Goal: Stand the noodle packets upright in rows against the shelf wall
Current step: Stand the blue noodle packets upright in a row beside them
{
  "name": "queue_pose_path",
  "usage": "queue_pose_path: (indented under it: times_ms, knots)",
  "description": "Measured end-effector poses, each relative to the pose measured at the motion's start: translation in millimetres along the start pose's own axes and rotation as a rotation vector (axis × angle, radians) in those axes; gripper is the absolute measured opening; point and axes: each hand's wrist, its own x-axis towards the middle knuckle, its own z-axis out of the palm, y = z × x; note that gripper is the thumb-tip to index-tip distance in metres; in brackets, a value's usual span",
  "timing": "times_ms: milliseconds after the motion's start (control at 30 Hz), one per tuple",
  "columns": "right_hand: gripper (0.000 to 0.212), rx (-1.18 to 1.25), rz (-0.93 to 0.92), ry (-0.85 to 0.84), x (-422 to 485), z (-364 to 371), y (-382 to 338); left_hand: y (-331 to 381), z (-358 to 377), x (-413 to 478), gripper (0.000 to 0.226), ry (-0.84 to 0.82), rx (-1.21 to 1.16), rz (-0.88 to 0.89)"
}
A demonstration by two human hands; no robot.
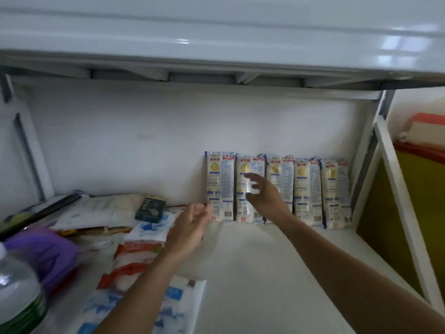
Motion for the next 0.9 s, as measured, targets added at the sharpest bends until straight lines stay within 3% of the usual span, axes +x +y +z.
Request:
queue_pose_path:
  times_ms: [133,267,333,433,567,767,900]
  knots:
    - [0.063,0.020,0.094,-0.033,17.7,55.0,-14.7,-21.0,-19.7,1.6,0.051,-0.045,0.127,0.088]
    - [0.052,0.355,0.377,0.060,44.6,86.9,-23.1,-32.3,-28.9,6.1,0.053,-0.090,0.270,0.180]
    - [0.050,0.388,0.450,0.082,56.3,99.1,-22.8,-40.3,-31.7,8.7,0.057,-0.127,0.300,0.220]
    - [0.059,0.246,0.524,0.122,84.7,121.0,-8.1,-54.5,-33.0,10.2,0.068,-0.198,0.339,0.221]
    - [0.098,-0.034,0.621,0.069,96.3,140.7,-29.9,-64.1,-32.3,13.9,0.066,-0.185,0.366,0.234]
    - [0.105,-0.248,0.613,0.153,104.9,167.0,-29.6,-65.5,-35.4,12.2,0.060,-0.152,0.346,0.193]
    - [0.109,-0.396,0.504,0.177,103.0,172.4,-6.5,-69.1,-34.9,13.1,0.062,-0.173,0.382,0.196]
